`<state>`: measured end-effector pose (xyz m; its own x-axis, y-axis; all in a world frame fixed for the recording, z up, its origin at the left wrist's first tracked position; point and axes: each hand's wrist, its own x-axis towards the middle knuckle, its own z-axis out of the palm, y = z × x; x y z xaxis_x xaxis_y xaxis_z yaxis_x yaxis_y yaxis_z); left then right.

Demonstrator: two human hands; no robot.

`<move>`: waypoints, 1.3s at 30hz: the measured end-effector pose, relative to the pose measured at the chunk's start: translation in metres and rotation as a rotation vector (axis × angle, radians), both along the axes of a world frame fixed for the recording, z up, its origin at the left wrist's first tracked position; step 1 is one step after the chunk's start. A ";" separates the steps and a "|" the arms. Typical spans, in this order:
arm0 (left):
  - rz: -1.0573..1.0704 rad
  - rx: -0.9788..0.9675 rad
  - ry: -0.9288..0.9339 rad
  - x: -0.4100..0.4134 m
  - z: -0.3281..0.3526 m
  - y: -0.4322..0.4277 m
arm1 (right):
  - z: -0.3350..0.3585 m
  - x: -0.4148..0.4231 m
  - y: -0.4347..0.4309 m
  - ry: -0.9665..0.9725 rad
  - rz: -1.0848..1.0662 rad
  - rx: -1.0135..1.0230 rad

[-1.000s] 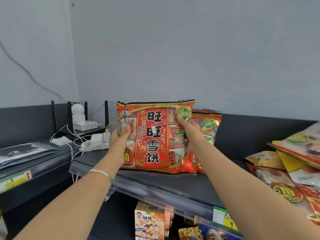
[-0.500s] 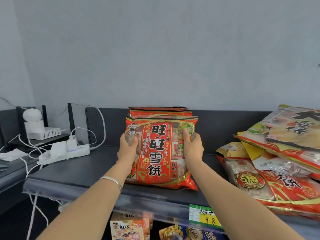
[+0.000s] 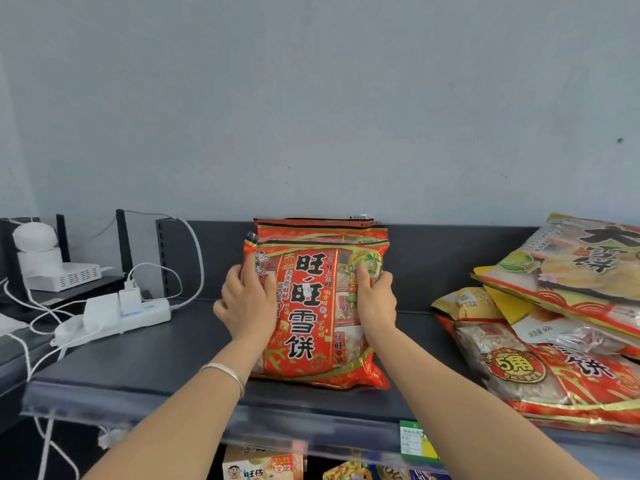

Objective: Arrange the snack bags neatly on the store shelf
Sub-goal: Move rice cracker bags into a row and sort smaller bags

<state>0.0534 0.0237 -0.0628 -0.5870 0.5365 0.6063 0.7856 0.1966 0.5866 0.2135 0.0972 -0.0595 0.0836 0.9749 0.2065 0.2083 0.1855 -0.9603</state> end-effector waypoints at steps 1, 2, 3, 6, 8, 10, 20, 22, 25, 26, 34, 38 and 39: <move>-0.027 0.030 0.133 0.003 -0.001 -0.001 | -0.001 -0.001 -0.001 0.001 -0.007 0.004; -0.076 0.029 0.281 0.007 -0.002 -0.001 | -0.002 -0.002 -0.002 0.000 -0.006 0.003; -0.135 -0.015 0.428 0.012 -0.003 -0.001 | -0.003 -0.003 -0.003 -0.011 0.004 -0.004; -0.297 -0.254 0.743 0.022 -0.007 -0.002 | -0.004 -0.003 -0.005 -0.112 0.022 -0.038; -0.301 -0.281 0.782 0.020 -0.010 0.000 | -0.001 0.002 -0.004 -0.170 0.019 -0.033; -0.281 -0.260 0.779 0.020 -0.006 0.001 | 0.004 0.010 -0.003 -0.234 0.000 0.021; -0.544 -0.091 0.696 0.123 0.036 0.037 | 0.054 0.125 0.000 -0.862 -0.159 0.442; -0.618 -0.089 0.675 0.157 0.040 0.046 | 0.064 0.159 0.002 -0.986 -0.179 0.476; -0.657 -0.113 0.608 0.209 0.048 0.059 | 0.075 0.210 0.007 -1.087 -0.231 0.520; -0.671 -0.126 0.562 0.224 0.050 0.064 | 0.078 0.224 0.008 -1.110 -0.256 0.531; -0.625 -0.369 0.373 0.341 0.054 0.100 | 0.068 0.337 0.040 -1.008 -0.524 0.303; -0.557 -0.548 0.224 0.360 0.051 0.111 | 0.063 0.360 0.049 -0.513 -0.461 0.079; -0.559 -0.575 0.174 0.360 0.050 0.113 | 0.062 0.363 0.050 -0.426 -0.453 0.071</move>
